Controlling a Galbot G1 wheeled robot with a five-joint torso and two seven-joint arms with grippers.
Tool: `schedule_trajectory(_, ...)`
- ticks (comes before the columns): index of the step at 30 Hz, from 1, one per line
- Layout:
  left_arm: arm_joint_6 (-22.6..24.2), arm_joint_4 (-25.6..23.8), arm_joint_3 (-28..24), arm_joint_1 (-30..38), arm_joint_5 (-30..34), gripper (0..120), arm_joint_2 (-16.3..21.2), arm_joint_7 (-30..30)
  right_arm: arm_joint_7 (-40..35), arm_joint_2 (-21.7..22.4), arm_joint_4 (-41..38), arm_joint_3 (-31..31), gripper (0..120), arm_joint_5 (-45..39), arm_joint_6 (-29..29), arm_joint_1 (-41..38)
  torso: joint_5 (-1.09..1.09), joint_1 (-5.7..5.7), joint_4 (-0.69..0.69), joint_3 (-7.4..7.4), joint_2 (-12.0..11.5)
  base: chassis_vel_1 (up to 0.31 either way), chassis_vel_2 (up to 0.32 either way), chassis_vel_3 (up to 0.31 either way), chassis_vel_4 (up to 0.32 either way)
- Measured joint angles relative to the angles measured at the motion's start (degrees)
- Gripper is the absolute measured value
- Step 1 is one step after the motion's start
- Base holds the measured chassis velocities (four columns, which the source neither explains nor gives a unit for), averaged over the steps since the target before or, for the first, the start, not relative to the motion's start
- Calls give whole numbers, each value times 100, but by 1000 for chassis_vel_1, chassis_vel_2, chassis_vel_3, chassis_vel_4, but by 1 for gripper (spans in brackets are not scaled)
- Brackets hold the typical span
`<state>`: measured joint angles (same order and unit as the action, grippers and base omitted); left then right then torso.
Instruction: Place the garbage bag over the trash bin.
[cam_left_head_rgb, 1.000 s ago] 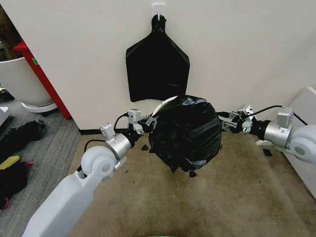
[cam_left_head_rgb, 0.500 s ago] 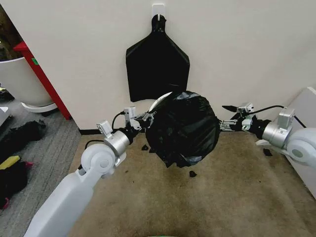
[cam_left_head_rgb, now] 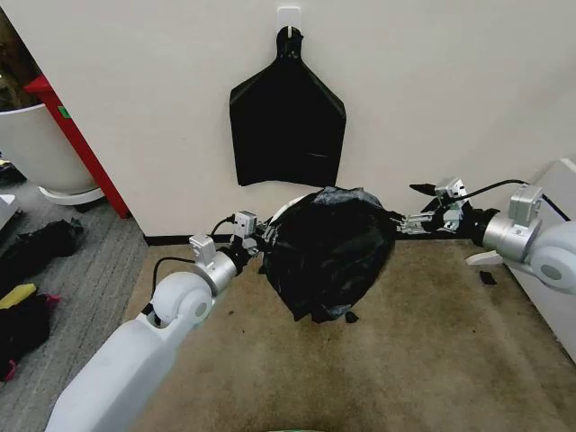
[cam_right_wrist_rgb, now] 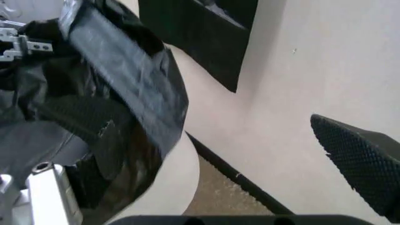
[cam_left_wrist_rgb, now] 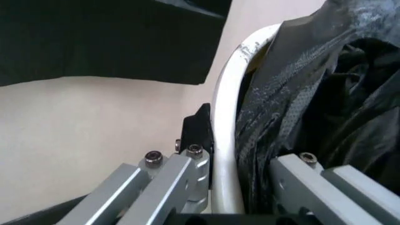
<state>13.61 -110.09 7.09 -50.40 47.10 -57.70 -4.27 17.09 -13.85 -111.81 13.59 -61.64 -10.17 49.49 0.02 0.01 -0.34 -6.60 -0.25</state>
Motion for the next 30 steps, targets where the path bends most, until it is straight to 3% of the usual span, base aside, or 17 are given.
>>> schedule_trajectory(11, 93, -39, 68, -26, 471, 5, 59, 5, 303, 9, 304, 179, 100, -575, 198, 27, -1, 0, 0, 0, 0, 0, 0, 0, 0)
schedule_trajectory(20, 107, -45, 22, 3, 347, 5, 75, 289, -78, -230, -383, 807, 100, -874, -266, 66, -4, 0, 0, 0, 0, 0, 0, 0, 0)
schedule_trajectory(30, 248, -259, 70, 40, 857, 5, 156, 484, 370, -216, 8, 676, 100, -825, -262, 170, -1, 0, 0, 0, 0, 0, 0, 0, 0)
